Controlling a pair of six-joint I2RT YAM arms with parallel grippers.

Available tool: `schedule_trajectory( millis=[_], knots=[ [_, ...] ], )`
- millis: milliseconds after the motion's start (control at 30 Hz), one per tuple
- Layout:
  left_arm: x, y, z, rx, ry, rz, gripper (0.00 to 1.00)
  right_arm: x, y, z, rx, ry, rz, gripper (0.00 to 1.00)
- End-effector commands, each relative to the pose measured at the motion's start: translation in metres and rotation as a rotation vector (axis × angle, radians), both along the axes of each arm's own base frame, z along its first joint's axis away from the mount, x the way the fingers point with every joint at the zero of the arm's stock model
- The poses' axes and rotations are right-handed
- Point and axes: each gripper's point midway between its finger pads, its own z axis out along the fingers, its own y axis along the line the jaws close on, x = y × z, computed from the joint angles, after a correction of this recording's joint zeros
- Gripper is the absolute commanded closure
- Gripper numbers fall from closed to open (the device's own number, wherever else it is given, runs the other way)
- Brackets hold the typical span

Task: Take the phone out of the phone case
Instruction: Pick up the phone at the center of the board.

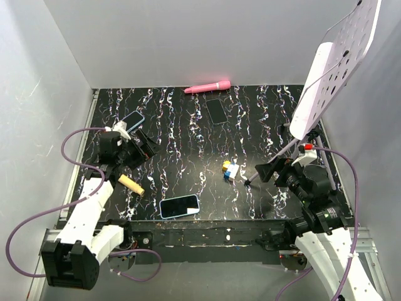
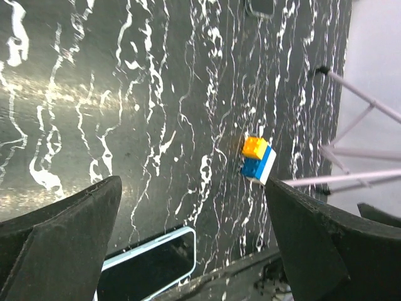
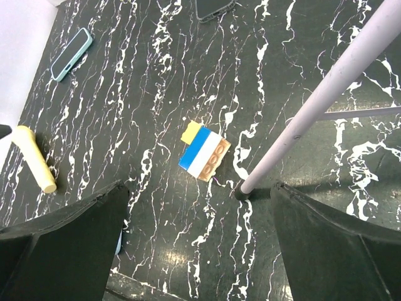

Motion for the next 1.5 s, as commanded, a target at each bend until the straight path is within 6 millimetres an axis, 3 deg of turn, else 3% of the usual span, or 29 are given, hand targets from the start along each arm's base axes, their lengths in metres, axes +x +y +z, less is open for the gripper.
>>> schedule_trajectory(
  millis=[0, 200, 467, 733, 833, 933, 1133, 1467],
  knots=[
    [-0.006, -0.027, 0.004, -0.069, 0.003, -0.164, 0.00, 0.004, 0.004, 0.016, 0.005, -0.047, 0.025, 0.00],
    [-0.020, -0.062, -0.015, 0.059, 0.047, -0.280, 0.00, -0.003, 0.022, 0.023, 0.019, -0.080, 0.150, 0.00],
    [-0.061, -0.107, -0.045, 0.334, 0.057, -0.452, 0.01, -0.011, 0.045, 0.022, 0.021, -0.050, 0.320, 0.00],
    [-0.124, -0.146, -0.082, 0.638, 0.112, -0.916, 0.00, -0.015, 0.060, 0.004, 0.026, -0.009, 0.432, 0.00],
    [-0.145, -0.148, -0.097, 0.754, 0.122, -1.088, 0.01, -0.014, 0.061, 0.011, 0.052, -0.059, 0.424, 0.00],
    [-0.153, -0.146, -0.106, 0.832, 0.130, -1.209, 0.01, -0.017, 0.060, 0.016, 0.052, -0.083, 0.421, 0.00],
    [-0.151, -0.129, -0.118, 0.969, 0.158, -1.350, 0.00, -0.020, 0.052, 0.018, 0.021, -0.096, 0.388, 0.00],
    [-0.156, -0.139, -0.136, 0.938, 0.189, -1.415, 0.00, -0.018, 0.049, 0.022, 0.024, -0.138, 0.365, 0.00]
  ],
)
